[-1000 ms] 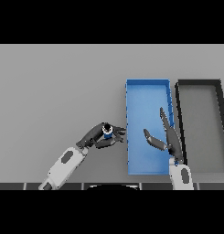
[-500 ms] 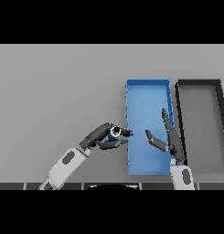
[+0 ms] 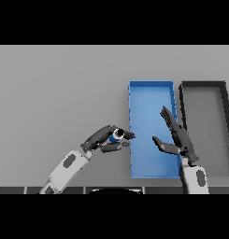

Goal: Pick up the blue pipe and place it into the blue bin.

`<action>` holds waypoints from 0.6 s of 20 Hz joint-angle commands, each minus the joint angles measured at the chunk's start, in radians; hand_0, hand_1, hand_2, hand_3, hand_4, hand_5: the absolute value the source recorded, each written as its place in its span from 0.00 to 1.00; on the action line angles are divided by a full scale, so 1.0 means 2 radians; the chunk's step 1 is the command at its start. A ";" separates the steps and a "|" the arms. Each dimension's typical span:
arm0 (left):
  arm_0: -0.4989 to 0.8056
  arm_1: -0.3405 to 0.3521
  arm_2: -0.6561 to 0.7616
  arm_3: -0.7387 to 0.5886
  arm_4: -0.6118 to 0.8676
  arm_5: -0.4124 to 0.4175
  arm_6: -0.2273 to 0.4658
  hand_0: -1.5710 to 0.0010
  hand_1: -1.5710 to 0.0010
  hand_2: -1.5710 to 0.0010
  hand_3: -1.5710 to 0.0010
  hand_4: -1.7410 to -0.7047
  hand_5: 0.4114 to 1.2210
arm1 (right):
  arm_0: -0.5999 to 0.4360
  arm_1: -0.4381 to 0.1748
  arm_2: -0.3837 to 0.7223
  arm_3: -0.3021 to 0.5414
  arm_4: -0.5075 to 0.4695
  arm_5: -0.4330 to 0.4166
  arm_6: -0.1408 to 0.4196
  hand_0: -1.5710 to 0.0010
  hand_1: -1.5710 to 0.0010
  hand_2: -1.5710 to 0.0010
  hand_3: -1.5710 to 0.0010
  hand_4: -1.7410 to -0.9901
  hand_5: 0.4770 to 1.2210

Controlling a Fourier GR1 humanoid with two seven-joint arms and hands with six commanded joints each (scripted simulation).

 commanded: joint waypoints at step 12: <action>0.003 -0.007 0.010 -0.001 -0.014 -0.016 -0.003 0.00 0.00 0.00 0.05 0.00 1.00 | -0.153 -0.062 0.092 -0.068 -0.084 0.114 0.163 1.00 1.00 1.00 1.00 0.60 0.06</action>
